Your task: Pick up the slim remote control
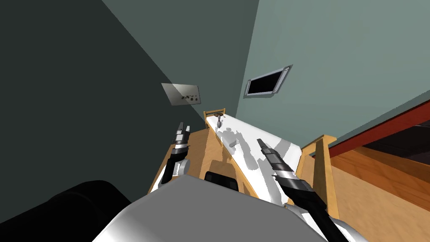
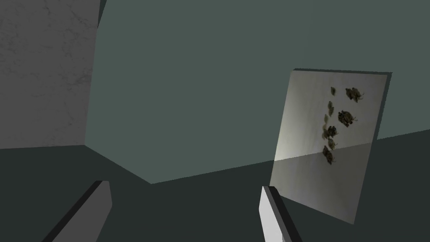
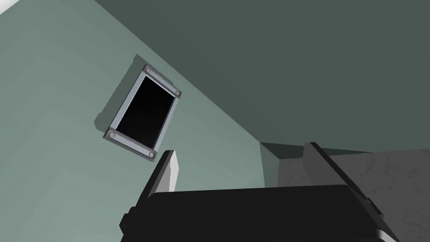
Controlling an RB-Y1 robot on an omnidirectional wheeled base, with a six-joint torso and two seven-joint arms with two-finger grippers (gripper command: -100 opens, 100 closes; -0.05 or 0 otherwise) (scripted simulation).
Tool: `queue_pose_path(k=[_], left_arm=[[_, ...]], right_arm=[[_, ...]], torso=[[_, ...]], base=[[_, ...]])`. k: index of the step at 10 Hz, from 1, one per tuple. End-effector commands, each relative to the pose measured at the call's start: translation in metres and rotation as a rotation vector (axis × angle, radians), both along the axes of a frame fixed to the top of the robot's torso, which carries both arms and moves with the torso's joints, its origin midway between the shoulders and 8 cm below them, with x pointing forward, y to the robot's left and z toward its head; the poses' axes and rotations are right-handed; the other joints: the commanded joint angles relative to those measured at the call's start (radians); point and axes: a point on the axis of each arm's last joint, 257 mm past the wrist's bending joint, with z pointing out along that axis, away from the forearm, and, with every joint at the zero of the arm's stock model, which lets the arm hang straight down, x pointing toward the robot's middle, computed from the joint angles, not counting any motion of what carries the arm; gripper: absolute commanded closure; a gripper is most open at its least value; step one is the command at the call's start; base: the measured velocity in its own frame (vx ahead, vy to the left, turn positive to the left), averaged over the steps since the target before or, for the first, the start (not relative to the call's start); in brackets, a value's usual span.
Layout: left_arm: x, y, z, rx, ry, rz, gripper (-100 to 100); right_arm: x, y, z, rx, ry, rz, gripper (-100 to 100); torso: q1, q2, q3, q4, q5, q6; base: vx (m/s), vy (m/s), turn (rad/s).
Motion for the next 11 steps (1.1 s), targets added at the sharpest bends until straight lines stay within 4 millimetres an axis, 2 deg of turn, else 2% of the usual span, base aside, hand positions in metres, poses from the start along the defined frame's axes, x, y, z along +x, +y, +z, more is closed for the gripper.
queue_pose_path(k=[1, 2, 3, 4, 5, 6, 7, 8, 9, 10, 11], left_arm=[[0.0, 0.0, 0.0, 0.0, 0.0, 0.0, 0], [0.0, 0.0, 0.0, 0.0, 0.0, 0.0, 0], [0.0, 0.0, 0.0, 0.0, 0.0, 0.0, 0], [0.0, 0.0, 0.0, 0.0, 0.0, 0.0, 0], [0.0, 0.0, 0.0, 0.0, 0.0, 0.0, 0], [0.0, 0.0, 0.0, 0.0, 0.0, 0.0, 0], [0.0, 0.0, 0.0, 0.0, 0.0, 0.0, 0], [0.0, 0.0, 0.0, 0.0, 0.0, 0.0, 0], [0.0, 0.0, 0.0, 0.0, 0.0, 0.0, 0], [0.0, 0.0, 0.0, 0.0, 0.0, 0.0, 0], [0.0, 0.0, 0.0, 0.0, 0.0, 0.0, 0]], right_arm=[[-0.006, -0.004, -0.027, -0.126, 0.069, -0.007, -100], [-0.01, -0.008, -0.046, -0.204, 0.112, -0.011, -100], [-0.01, -0.006, -0.047, -0.232, 0.114, -0.006, -100], [-0.015, -0.01, -0.067, -0.316, 0.157, -0.001, -100], [-0.015, -0.009, -0.068, -0.33, 0.157, -0.001, -100], [-0.021, -0.013, -0.088, -0.419, 0.198, 0.007, -100], [-0.021, -0.013, -0.089, -0.433, 0.198, 0.007, -100], [-0.028, -0.018, -0.109, -0.519, 0.237, 0.02, -100], [-0.028, -0.017, -0.11, -0.538, 0.237, 0.021, -100], [-0.036, -0.023, -0.129, -0.622, 0.274, 0.038, -100], [-0.037, -0.022, -0.131, -0.646, 0.273, 0.041, -100]], torso=[[0.0, 0.0, 0.0, 0.0, 0.0, 0.0], [0.001, -0.001, -0.001, 0.0, 0.0, 0.0], [0.001, -0.002, -0.001, 0.0, 0.0, 0.0], [0.001, -0.002, -0.001, 0.0, 0.0, 0.001], [0.001, -0.002, -0.001, 0.0, 0.0, 0.0], [0.001, -0.001, -0.001, 0.0, 0.0, 0.0], [0.001, -0.002, -0.001, 0.0, 0.0, 0.0], [0.001, -0.002, -0.001, 0.0, 0.0, 0.001], [0.0, -0.002, -0.001, 0.0, 0.0, 0.0], [0.001, -0.002, -0.001, 0.0, 0.0, 0.001], [0.002, -0.003, -0.001, -0.001, 0.0, 0.0]], base=[[0.046, 0.027, 0.218], [0.064, 0.038, 0.279], [0.046, 0.03, 0.091], [0.055, 0.037, 0.148], [0.044, 0.019, 0.073], [0.05, 0.029, 0.15], [0.05, 0.024, 0.083], [0.064, 0.016, 0.177], [0.059, 0.017, 0.075], [0.068, 0.046, 0.112], [0.059, 0.04, 0.076]])
